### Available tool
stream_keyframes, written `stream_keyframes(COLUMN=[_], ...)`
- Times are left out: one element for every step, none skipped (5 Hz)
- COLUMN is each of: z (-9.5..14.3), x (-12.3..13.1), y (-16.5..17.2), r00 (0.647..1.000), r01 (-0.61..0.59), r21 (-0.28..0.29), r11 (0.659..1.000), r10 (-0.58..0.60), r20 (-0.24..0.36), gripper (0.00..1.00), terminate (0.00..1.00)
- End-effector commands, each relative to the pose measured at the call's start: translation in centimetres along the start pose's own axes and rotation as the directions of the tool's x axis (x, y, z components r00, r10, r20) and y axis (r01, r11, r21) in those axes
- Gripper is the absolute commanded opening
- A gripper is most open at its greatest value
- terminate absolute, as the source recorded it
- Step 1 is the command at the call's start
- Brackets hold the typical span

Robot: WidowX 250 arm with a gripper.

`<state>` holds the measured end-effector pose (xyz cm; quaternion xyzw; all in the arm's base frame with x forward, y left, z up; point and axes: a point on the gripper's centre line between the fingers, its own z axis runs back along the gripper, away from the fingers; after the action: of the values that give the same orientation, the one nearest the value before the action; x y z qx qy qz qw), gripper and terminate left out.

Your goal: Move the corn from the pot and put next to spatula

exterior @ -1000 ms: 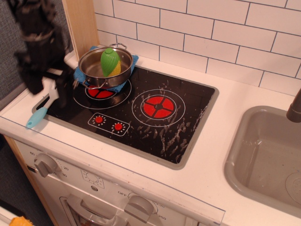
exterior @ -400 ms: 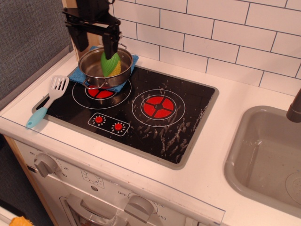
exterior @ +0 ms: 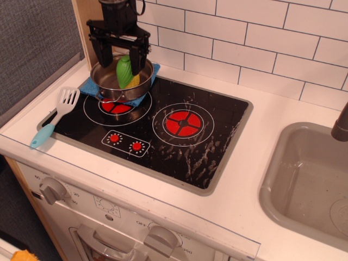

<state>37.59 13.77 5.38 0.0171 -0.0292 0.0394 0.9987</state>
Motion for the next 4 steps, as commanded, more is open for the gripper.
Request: stream_keyframes(z=[0.1, 0.6, 2.6, 6.5], x=[0.1, -0.2, -0.5, -1.7], y=[0.5, 0.7, 1.1, 1.1], r00=[1.000, 1.000, 0.999, 0.991], r01=[-0.025, -0.020, -0.020, -0.016], r21=[0.001, 0.008, 0.004, 0.020], r11=[1.000, 1.000, 1.000, 1.000], r10=[0.025, 0.019, 0.019, 0.013], r20=[0.007, 0.006, 0.043, 0.133], gripper=[0.00, 0.00, 0.00, 0.00], terminate=[0.00, 0.00, 0.00, 0.00])
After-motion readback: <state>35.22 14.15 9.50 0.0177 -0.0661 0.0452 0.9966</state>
